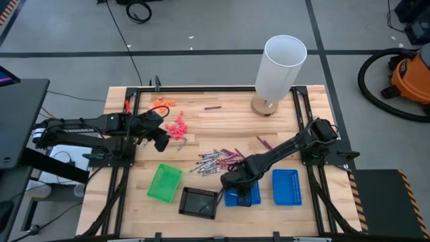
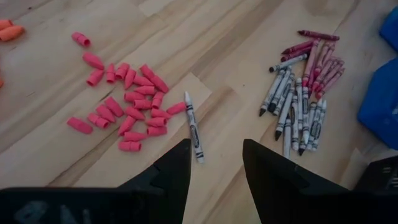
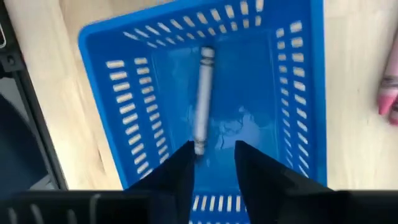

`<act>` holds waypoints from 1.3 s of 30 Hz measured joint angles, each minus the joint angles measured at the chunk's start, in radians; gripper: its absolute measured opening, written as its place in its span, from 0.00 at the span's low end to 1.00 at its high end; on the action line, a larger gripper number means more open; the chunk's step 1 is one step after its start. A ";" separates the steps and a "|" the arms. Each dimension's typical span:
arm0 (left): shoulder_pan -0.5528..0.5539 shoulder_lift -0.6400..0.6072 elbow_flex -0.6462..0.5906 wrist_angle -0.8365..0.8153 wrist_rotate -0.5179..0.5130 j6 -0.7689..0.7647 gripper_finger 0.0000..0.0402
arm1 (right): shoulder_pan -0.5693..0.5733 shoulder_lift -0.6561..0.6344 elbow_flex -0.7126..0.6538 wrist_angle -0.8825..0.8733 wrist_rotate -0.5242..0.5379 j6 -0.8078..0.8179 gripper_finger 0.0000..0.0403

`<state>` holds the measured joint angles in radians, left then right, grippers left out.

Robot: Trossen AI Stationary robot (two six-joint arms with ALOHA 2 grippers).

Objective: Sort crayons
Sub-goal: Put the red crayon into the right blue basket

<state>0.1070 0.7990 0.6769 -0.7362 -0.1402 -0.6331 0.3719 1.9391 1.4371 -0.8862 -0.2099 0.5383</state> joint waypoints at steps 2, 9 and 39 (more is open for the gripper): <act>0.000 0.000 0.000 0.000 0.000 0.001 0.39 | -0.015 -0.005 0.024 -0.030 -0.005 -0.014 0.33; 0.000 0.000 0.000 0.011 0.000 0.000 0.39 | -0.082 -0.028 0.095 -0.076 0.019 -0.079 0.32; 0.000 0.000 0.000 0.037 -0.082 0.025 0.39 | -0.437 -0.068 0.106 -0.204 0.172 -0.357 0.32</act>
<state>0.1074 0.7990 0.6769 -0.6996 -0.2225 -0.6084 -0.0650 1.8712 1.5429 -1.0903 -0.0379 0.1808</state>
